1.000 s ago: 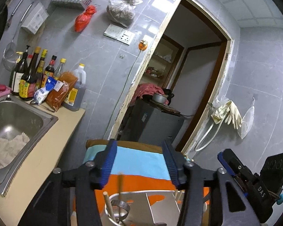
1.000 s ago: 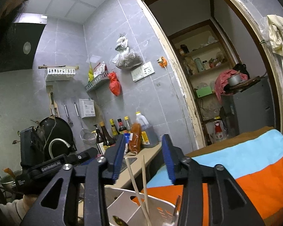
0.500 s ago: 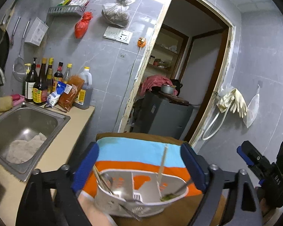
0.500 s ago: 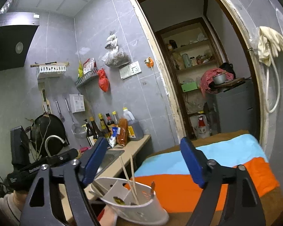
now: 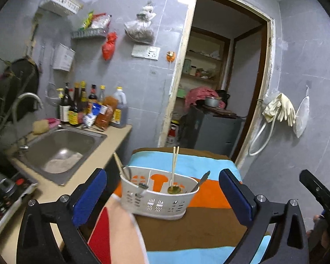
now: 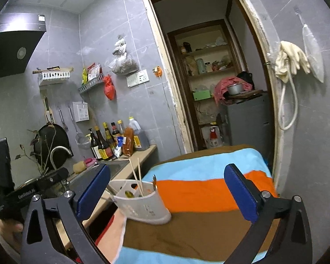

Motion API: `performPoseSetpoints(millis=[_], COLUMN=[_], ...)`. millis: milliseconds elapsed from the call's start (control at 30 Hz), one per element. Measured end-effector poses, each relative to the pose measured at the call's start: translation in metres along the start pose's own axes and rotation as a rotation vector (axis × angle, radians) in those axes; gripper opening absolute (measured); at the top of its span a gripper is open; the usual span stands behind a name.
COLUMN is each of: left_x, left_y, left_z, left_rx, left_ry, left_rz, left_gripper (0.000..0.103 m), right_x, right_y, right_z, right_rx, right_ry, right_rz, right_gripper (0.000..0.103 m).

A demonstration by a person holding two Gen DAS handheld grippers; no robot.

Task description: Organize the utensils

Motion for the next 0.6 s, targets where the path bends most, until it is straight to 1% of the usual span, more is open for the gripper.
performPoseSetpoints(millis=[133, 333, 600], left_x=[0.008, 0.024, 0.032], left_y=[-0.024, -0.05, -0.063], left_z=[0.008, 0.012, 0.015], left_rx=[-0.022, -0.05, -0.063], left_ry=[0.018, 0.028, 0.056], left_rz=[-0.007, -0.022, -0.036], left_gripper=[0.102, 0.102, 0.102], right_x=[0.002, 0.011, 0.017], right_y=[-0.027, -0.055, -0.077], right_z=[0.006, 0.01, 0.008], right_rx=[0.007, 0.014, 0.011], right_ry=[-0.011, -0.062, -0.078], right_rz=[-0.013, -0.062, -0.075], right_gripper=[0.101, 0.101, 0.101])
Point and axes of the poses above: each gripper's, at about its wrist camera, not at the fingertips, and y roughly the way its jaws point, z to its right, x to its underside, the point moved 2 cm from there along y, roughly the way its jaws point, and after that the axes turned 11 degrees about z, right-handed, at the moved point
